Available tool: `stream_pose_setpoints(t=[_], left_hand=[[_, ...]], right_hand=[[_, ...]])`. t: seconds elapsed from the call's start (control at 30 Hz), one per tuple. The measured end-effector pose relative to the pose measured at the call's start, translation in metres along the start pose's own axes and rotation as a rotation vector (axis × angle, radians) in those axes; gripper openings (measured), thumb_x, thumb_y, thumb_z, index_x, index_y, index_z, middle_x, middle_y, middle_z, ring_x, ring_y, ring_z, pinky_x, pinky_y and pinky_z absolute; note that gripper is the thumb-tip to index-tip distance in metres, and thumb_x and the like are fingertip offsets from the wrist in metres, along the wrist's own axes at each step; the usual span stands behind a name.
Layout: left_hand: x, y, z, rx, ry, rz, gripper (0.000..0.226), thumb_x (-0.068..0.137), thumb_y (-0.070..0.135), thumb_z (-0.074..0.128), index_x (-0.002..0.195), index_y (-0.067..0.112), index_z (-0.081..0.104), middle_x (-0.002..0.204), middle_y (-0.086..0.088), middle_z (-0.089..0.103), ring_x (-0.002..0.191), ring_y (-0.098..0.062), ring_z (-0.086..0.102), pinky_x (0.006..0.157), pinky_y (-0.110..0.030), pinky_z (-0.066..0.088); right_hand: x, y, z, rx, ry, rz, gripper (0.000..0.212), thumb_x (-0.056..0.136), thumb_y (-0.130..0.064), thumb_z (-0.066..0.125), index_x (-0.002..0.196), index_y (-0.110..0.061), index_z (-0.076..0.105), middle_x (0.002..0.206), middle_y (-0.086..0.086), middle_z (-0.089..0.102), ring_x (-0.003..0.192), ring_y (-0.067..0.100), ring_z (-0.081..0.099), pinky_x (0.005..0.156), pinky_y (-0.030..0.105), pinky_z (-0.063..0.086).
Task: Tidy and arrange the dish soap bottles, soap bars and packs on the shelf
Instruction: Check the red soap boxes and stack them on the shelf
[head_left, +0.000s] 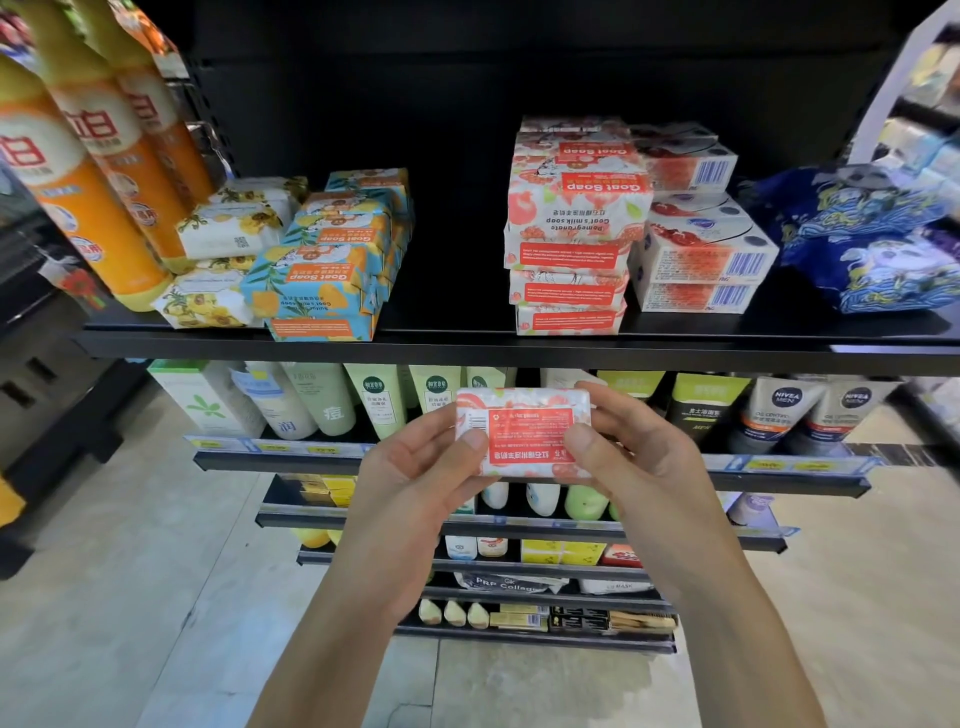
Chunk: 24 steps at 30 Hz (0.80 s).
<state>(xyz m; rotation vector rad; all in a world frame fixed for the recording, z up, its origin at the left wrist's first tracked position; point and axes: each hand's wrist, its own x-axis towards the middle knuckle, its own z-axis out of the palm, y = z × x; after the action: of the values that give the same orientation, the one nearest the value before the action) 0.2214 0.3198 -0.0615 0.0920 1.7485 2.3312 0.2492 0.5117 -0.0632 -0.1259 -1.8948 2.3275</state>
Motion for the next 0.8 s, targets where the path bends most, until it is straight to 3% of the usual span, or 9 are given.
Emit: stream_pose_setpoints(t=[0.2, 0.53, 0.63, 0.8], left_hand=[[-0.0004, -0.0016, 0.0004, 0.019, -0.006, 0.018, 0.046, 0.085, 0.019, 0.068, 0.130, 0.010, 0.065, 0.115, -0.010, 0.076, 0.110, -0.024, 0.072, 0.097, -0.033, 0.058], [-0.0035, 0.0005, 0.0021, 0.050, -0.002, 0.045, 0.047, 0.084, 0.017, 0.069, 0.131, 0.019, 0.066, 0.121, -0.004, 0.075, 0.117, -0.021, 0.069, 0.102, -0.037, 0.050], [-0.0051, 0.0012, 0.0014, 0.076, -0.035, 0.032, 0.036, 0.093, 0.025, 0.072, 0.128, 0.020, 0.069, 0.122, -0.005, 0.074, 0.120, -0.022, 0.067, 0.106, -0.040, 0.046], [-0.0061, 0.0017, 0.0020, 0.089, -0.040, 0.007, 0.046, 0.097, 0.045, 0.063, 0.129, 0.012, 0.067, 0.122, -0.005, 0.074, 0.120, -0.018, 0.067, 0.109, -0.040, 0.047]], right_hand=[[0.0013, 0.0001, 0.0013, -0.013, 0.031, -0.003, 0.043, 0.075, -0.029, 0.077, 0.117, -0.024, 0.071, 0.108, -0.003, 0.077, 0.100, 0.013, 0.073, 0.081, 0.023, 0.058], [-0.0013, 0.0025, -0.0039, 0.004, -0.017, -0.101, 0.046, 0.077, -0.016, 0.077, 0.122, -0.019, 0.067, 0.118, 0.006, 0.073, 0.107, 0.027, 0.070, 0.088, 0.036, 0.058], [-0.0024, 0.0021, -0.0041, -0.020, -0.053, -0.165, 0.045, 0.079, -0.009, 0.075, 0.122, -0.015, 0.064, 0.117, 0.005, 0.074, 0.108, 0.023, 0.070, 0.089, 0.035, 0.059], [-0.0021, 0.0053, -0.0065, -0.022, -0.081, -0.232, 0.041, 0.077, -0.001, 0.075, 0.114, -0.016, 0.067, 0.116, 0.006, 0.072, 0.114, 0.023, 0.068, 0.091, 0.033, 0.058]])
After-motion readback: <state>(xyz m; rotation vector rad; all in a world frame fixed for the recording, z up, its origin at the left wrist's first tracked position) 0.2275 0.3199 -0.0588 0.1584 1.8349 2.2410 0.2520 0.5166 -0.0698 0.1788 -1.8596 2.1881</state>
